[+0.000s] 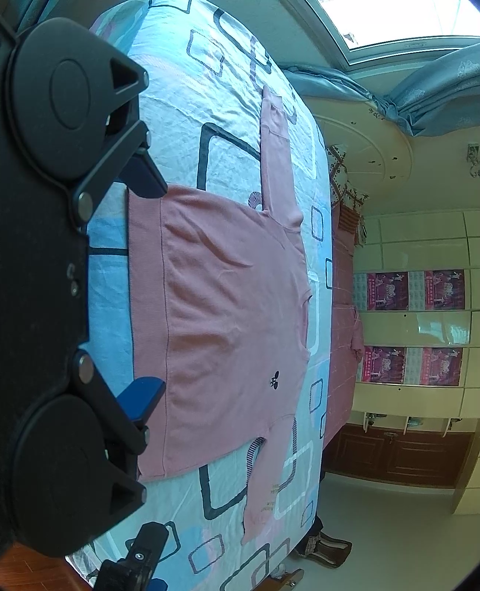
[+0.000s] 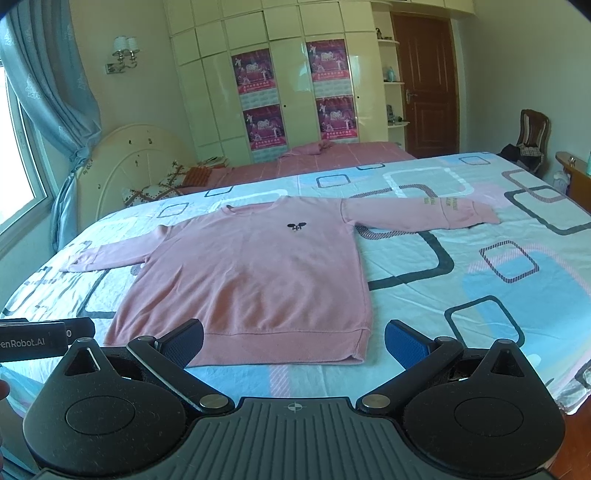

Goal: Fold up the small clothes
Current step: 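Move both grippers toward the spread pink sweatshirt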

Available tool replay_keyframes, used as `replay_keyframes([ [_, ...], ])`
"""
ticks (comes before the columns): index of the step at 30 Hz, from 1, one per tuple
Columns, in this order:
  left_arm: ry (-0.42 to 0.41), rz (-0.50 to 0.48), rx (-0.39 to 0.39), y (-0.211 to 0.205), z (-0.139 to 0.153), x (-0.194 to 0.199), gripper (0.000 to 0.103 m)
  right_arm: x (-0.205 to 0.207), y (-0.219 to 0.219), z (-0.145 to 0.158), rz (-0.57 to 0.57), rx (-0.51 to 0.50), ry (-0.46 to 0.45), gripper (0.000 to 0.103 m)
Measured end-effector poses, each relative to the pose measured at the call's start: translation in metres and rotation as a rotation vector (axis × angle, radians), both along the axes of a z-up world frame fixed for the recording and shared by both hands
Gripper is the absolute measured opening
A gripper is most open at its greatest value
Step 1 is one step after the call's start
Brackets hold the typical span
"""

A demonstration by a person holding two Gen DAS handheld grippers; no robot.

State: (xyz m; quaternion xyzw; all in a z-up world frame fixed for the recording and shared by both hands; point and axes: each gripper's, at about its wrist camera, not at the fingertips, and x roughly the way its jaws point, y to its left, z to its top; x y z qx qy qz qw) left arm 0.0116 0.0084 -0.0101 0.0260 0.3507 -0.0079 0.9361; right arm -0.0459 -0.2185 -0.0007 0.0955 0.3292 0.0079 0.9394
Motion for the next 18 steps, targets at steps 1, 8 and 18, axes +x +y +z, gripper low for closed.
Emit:
replay_keyframes([
  [1,0.003,0.000,-0.002,0.000,0.000,0.000,0.102,0.000,-0.001,0.000,0.000,0.001,0.000,0.103],
  [8,0.037,0.003,-0.027,-0.002,-0.001,0.005,0.102,0.003,-0.006,-0.003,-0.004,0.005,0.001,0.103],
  [18,0.104,0.009,-0.004,-0.009,-0.005,0.015,0.102,0.010,-0.012,-0.006,-0.009,0.007,0.006,0.103],
])
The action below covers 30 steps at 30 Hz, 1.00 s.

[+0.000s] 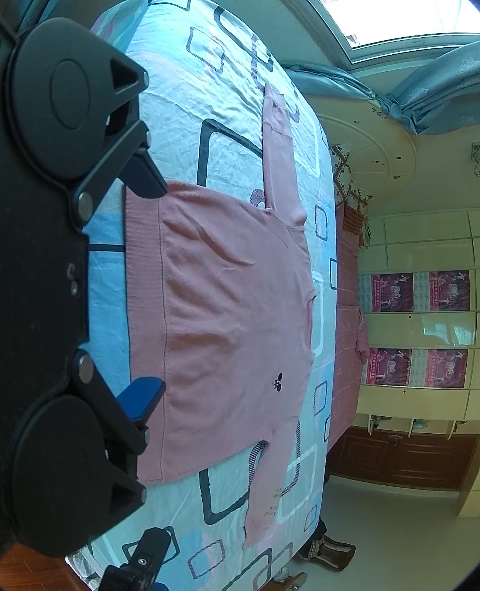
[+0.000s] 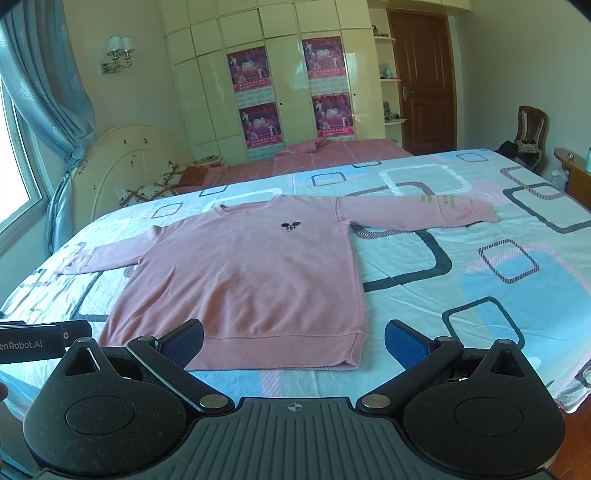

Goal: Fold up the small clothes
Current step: 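Move both grippers toward the spread pink sweatshirt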

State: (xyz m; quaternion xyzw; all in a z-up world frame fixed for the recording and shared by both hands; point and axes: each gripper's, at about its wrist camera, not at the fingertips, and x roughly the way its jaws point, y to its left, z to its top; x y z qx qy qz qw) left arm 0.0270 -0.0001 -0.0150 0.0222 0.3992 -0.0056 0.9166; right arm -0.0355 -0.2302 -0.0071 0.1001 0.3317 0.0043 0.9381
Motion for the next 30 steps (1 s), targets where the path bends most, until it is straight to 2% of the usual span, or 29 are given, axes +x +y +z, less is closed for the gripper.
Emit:
replay_keyframes([
  [7,0.022,0.006,0.007,-0.001,-0.002,0.012,0.102,0.008,-0.003,-0.004,-0.005,-0.001,0.007,0.103],
  [19,0.007,0.005,0.010,-0.002,-0.007,0.033,0.102,0.028,-0.004,-0.011,-0.012,-0.002,0.027,0.103],
  [30,0.018,-0.011,0.018,-0.002,-0.022,0.079,0.102,0.061,-0.011,-0.025,-0.064,-0.012,0.051,0.103],
])
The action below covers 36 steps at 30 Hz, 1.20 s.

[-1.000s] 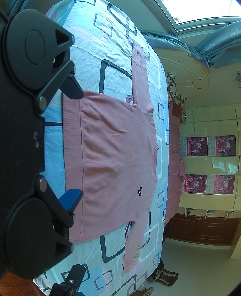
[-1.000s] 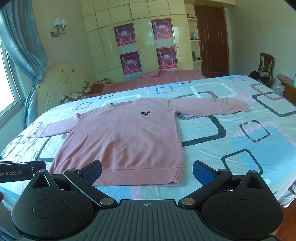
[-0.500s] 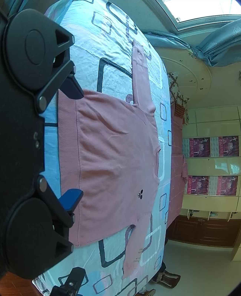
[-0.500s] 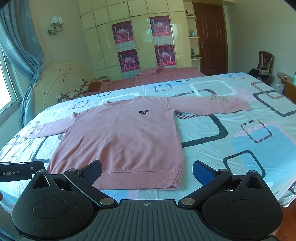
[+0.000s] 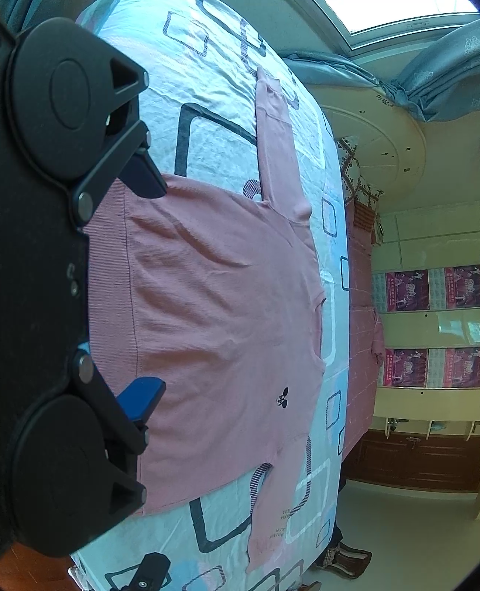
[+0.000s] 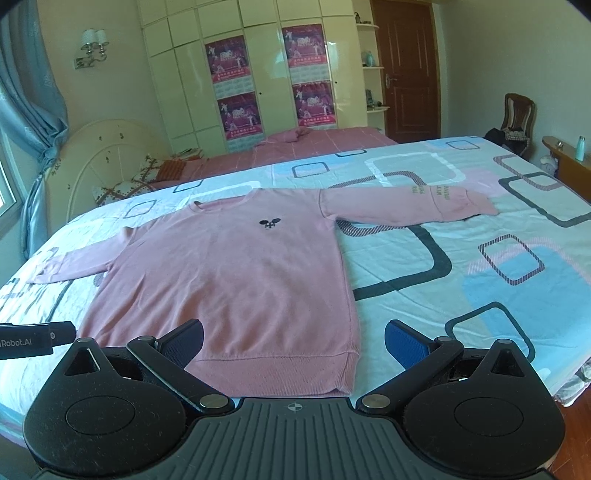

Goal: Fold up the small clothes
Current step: 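Lower the right gripper onto the sweatshirt sleeve cuff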

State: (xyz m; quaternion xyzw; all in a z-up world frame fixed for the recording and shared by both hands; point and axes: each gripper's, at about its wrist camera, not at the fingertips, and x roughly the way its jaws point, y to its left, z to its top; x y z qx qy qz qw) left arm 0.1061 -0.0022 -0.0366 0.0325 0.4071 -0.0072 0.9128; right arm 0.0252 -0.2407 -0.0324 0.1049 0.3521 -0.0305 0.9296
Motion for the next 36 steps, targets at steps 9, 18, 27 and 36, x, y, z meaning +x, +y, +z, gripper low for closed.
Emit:
replay_keyframes([
  [9,0.003,-0.033,-0.008,0.003,-0.013,0.062,0.102,0.048,-0.003,-0.015,-0.073,0.005,0.029,0.103],
  [18,0.009,-0.077,-0.006,0.010,-0.025,0.129,0.102,0.107,-0.003,-0.027,-0.173,-0.011,0.059,0.103],
  [27,0.043,-0.053,0.025,0.008,-0.041,0.182,0.102,0.146,-0.026,-0.037,-0.245,-0.014,0.085,0.103],
  [36,0.043,0.030,0.047,-0.028,-0.053,0.226,0.102,0.194,-0.093,-0.060,-0.226,-0.015,0.107,0.103],
])
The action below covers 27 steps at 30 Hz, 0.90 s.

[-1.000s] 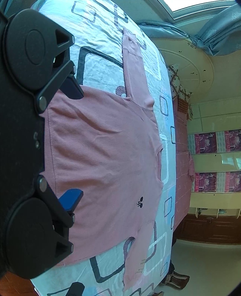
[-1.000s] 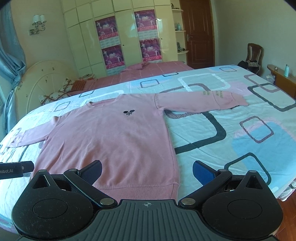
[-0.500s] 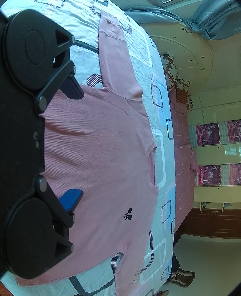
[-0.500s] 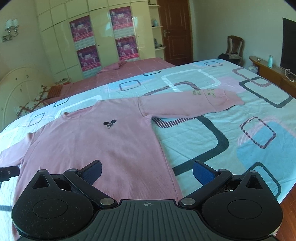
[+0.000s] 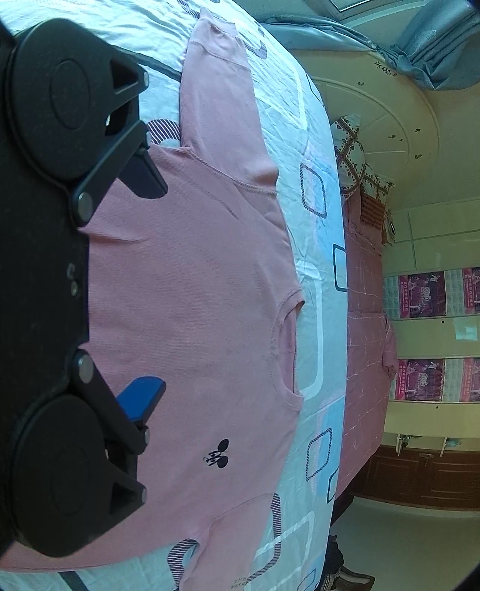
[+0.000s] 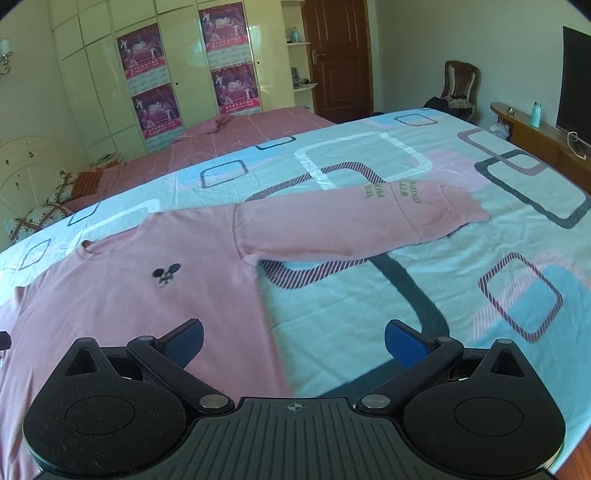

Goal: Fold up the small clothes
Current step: 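Lower the right gripper onto the sweatshirt sleeve cuff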

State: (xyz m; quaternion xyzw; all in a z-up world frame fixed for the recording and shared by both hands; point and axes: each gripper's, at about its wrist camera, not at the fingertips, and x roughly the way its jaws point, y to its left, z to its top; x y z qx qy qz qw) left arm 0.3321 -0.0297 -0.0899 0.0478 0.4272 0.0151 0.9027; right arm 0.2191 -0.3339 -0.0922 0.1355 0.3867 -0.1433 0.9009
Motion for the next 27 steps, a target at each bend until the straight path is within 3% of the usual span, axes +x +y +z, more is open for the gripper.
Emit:
replay_keyframes([
  [12,0.013,-0.012,-0.048,-0.062,-0.032,0.053,0.102,0.054,-0.135,-0.040,-0.118,0.056,0.004,0.102],
  [18,0.036,-0.024,-0.008,-0.084,-0.045,0.072,0.102,0.073,-0.195,-0.064,-0.213,0.076,0.030,0.102],
  [20,0.037,-0.022,-0.006,-0.088,-0.046,0.077,0.102,0.079,-0.211,-0.073,-0.236,0.081,0.039,0.089],
  [21,0.037,-0.021,-0.004,-0.090,-0.047,0.079,0.102,0.084,-0.218,-0.078,-0.239,0.085,0.055,0.073],
  [27,0.038,-0.009,0.027,-0.103,-0.048,0.093,0.101,0.102,-0.249,-0.097,-0.280,0.112,0.068,0.072],
])
